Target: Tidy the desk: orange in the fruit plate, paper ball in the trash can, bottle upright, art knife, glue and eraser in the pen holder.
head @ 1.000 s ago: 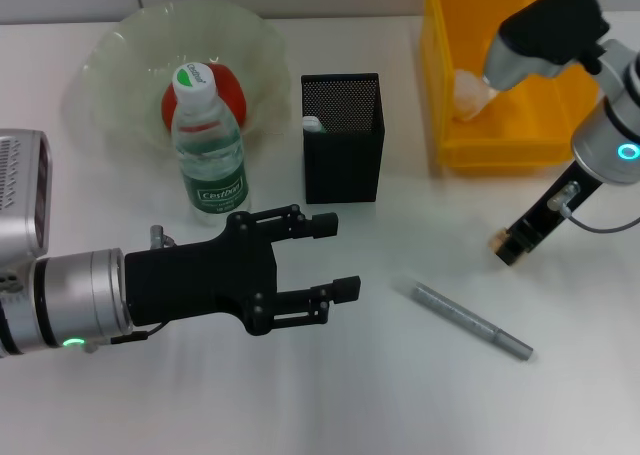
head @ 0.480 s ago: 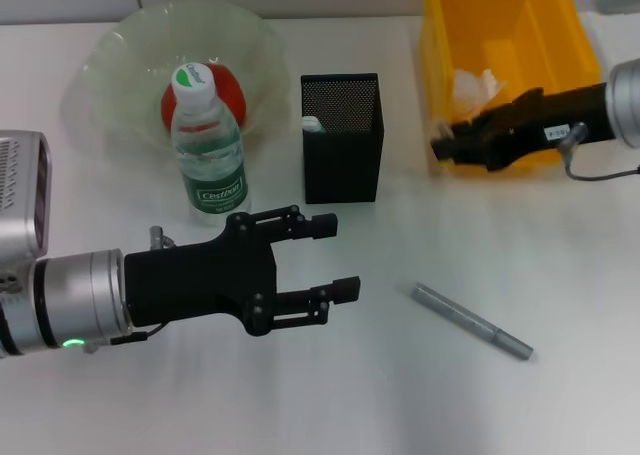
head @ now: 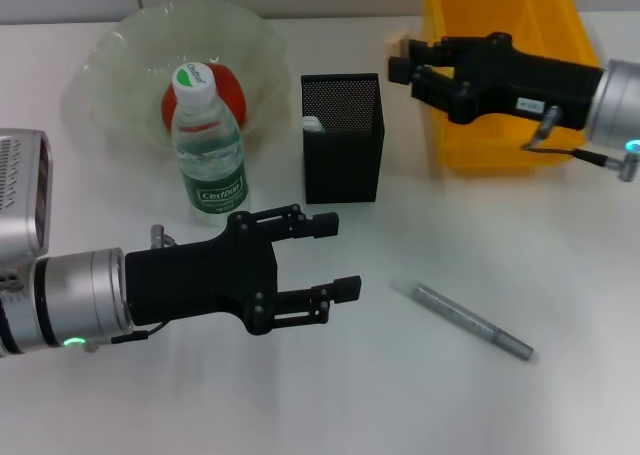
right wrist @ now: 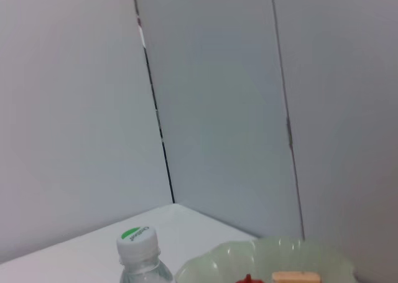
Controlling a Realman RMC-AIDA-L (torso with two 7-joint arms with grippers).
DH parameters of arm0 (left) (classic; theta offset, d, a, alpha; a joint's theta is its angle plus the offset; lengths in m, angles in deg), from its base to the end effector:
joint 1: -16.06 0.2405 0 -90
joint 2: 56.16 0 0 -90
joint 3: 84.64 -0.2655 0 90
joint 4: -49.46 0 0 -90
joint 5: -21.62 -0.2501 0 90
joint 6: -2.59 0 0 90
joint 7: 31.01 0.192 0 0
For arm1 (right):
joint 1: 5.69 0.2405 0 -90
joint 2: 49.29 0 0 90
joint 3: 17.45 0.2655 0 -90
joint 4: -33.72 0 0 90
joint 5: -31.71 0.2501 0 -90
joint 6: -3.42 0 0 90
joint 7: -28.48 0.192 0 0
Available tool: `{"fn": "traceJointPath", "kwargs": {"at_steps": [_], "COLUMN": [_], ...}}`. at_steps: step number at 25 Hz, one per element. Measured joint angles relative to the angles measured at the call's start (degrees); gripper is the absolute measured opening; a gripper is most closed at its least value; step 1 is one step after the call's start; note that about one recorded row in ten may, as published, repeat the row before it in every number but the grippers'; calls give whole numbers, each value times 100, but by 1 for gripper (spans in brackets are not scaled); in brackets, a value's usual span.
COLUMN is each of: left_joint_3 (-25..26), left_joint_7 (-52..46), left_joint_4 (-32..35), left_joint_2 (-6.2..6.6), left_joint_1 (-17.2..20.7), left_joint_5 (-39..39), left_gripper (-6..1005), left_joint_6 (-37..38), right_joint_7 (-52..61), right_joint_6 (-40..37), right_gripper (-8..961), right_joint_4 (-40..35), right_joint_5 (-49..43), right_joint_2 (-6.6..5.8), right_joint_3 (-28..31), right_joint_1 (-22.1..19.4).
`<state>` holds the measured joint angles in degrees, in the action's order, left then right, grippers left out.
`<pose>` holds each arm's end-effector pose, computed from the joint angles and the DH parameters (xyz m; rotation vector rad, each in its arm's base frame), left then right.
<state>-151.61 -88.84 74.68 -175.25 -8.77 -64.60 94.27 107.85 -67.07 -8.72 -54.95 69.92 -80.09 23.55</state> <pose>-0.2477 0.3144 -0.1080 -2.8178 -0.3438 -1.0336 0.2122 0.4377 -0.0506 -2.5245 0.5052 0.8364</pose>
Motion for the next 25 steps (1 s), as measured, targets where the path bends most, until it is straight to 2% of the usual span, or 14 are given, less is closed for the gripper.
{"fn": "traceJointPath", "kwargs": {"at_steps": [4,10,17,25], "left_joint_3": [0,0,0,0], "left_joint_7": [0,0,0,0], "left_joint_4": [0,-2,-22,-53], "left_joint_2": [0,0,0,6], "left_joint_1": [-4,23,28,24], "left_joint_5": [0,0,0,0], "left_gripper": [722,722,722,722], "left_joint_6": [12,33,39,35], "right_joint_7": [-607,-614,-614,-588], "right_joint_6": [193,828,1122,1074], "right_gripper": [358,376,397,422], "right_joint_4": [579,835,902,743], "right_joint_5": [109,105,83,91], "right_joint_2": [21,24,16,15], "right_joint_3": [-68,-499,-801,-881], "right_joint_1": [324,586,680,617]}}
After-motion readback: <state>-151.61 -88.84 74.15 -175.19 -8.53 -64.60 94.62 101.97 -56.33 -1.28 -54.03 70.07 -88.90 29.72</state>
